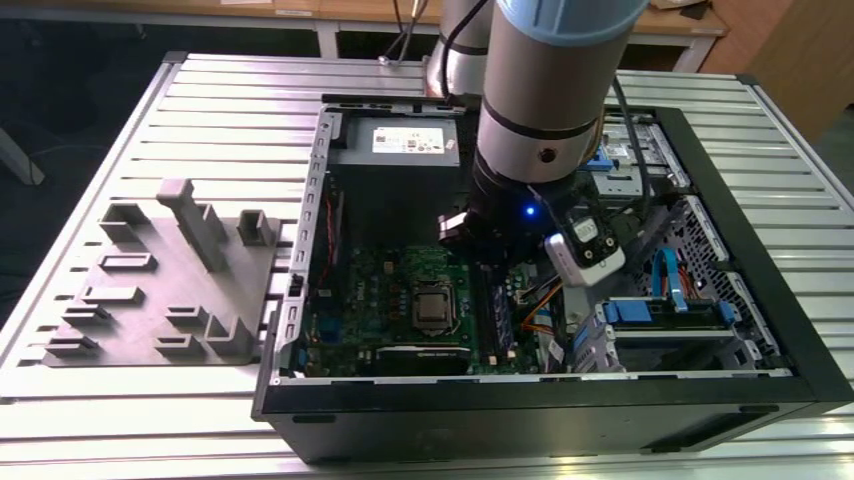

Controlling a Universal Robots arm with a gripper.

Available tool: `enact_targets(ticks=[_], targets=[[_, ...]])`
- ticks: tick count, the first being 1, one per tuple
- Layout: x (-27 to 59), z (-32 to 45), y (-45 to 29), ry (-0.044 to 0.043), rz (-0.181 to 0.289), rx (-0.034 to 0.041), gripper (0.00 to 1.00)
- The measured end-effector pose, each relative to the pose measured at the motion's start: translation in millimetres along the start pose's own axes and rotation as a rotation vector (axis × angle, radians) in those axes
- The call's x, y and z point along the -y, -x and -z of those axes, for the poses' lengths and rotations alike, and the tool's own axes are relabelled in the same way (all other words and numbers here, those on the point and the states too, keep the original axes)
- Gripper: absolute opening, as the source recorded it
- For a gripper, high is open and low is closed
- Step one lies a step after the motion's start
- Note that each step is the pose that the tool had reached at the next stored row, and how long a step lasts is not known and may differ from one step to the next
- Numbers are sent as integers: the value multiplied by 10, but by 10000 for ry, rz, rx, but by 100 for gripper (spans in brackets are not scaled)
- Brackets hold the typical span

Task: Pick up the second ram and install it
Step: 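Insert the second ram into the second slot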

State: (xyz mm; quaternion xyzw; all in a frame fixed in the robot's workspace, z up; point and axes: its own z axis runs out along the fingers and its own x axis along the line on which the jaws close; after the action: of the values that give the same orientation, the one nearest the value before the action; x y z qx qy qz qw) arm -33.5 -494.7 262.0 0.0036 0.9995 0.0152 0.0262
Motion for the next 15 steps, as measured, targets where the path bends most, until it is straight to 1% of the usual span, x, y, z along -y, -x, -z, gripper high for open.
enact_targets(ticks=[5,15], targets=[[0,-58,-2,-1,1,-4,8],[-31,-133,-3,0,1,-5,8]])
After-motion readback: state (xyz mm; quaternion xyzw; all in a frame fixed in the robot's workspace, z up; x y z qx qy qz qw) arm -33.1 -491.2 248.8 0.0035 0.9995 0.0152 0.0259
